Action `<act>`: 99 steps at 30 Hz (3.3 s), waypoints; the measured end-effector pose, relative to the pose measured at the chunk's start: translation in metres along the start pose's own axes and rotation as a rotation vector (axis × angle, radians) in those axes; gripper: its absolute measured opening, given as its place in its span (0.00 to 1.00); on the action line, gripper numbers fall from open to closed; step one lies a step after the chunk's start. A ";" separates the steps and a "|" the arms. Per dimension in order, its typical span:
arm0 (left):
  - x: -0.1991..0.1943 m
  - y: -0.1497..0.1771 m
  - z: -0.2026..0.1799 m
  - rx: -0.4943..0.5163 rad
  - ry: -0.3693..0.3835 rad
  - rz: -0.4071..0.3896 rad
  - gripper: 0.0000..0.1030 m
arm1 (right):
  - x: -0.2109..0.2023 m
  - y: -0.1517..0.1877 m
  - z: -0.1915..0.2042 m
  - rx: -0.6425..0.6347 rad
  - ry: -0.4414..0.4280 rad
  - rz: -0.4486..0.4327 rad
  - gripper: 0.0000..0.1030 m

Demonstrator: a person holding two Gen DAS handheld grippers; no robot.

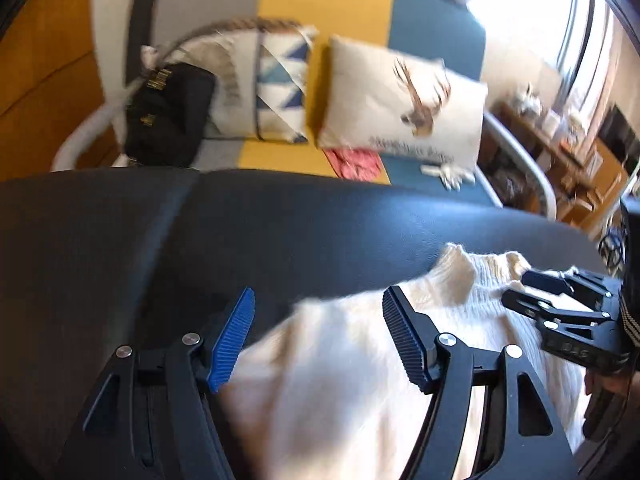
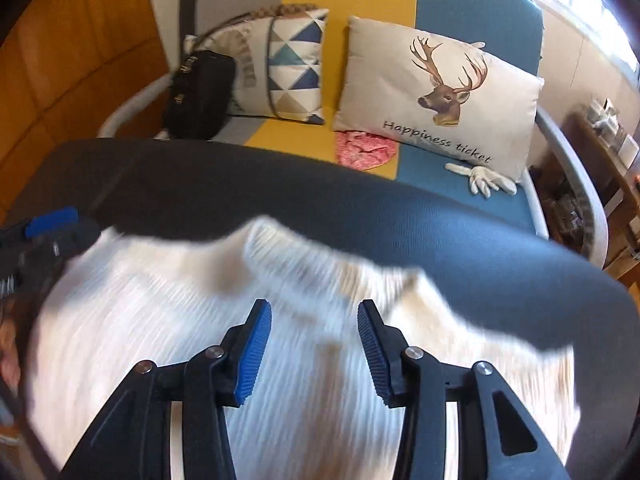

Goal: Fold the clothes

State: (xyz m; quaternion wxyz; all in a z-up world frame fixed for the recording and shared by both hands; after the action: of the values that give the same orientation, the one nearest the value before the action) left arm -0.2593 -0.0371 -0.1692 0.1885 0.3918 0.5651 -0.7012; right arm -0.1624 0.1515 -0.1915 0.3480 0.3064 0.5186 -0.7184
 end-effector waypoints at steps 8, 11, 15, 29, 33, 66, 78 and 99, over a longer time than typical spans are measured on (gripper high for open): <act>0.014 0.054 0.015 -0.019 0.033 0.131 0.69 | -0.008 0.025 0.006 0.065 0.028 -0.006 0.45; -0.004 0.055 0.034 -0.121 0.054 0.108 0.68 | -0.037 0.035 0.015 0.097 0.001 -0.055 0.45; -0.039 0.066 0.048 -0.122 0.057 0.029 0.68 | -0.052 0.063 0.031 0.079 -0.038 -0.062 0.45; -0.029 0.096 0.036 -0.055 0.038 0.106 0.33 | -0.061 0.106 0.046 0.124 -0.015 -0.028 0.49; -0.031 0.105 0.044 -0.115 0.038 0.092 0.25 | -0.058 0.119 0.044 0.115 -0.014 -0.046 0.49; -0.108 0.181 -0.035 0.198 0.037 0.038 0.44 | -0.175 0.219 -0.041 0.409 0.061 -0.135 0.45; -0.096 0.158 -0.058 0.213 0.073 0.025 0.47 | -0.146 0.181 -0.054 0.313 0.072 -0.055 0.47; -0.028 0.117 0.063 -0.116 0.236 0.216 0.55 | -0.121 0.128 -0.184 0.553 -0.375 -0.057 0.68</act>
State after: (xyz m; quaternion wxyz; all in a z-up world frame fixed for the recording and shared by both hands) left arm -0.1806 -0.1353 -0.2201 0.2172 0.5185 0.5774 -0.5922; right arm 0.0255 0.3217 -0.2130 0.3207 0.2370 0.2394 -0.8852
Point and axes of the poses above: each gripper's, at about its wrist camera, not at the fingertips, and x roughly the way its jaws point, z to its left, y to its underside, the point moved 1 cm from there along x, roughly the way its jaws point, and after that the axes turned 14 degrees about -y, right-handed, at the moved point
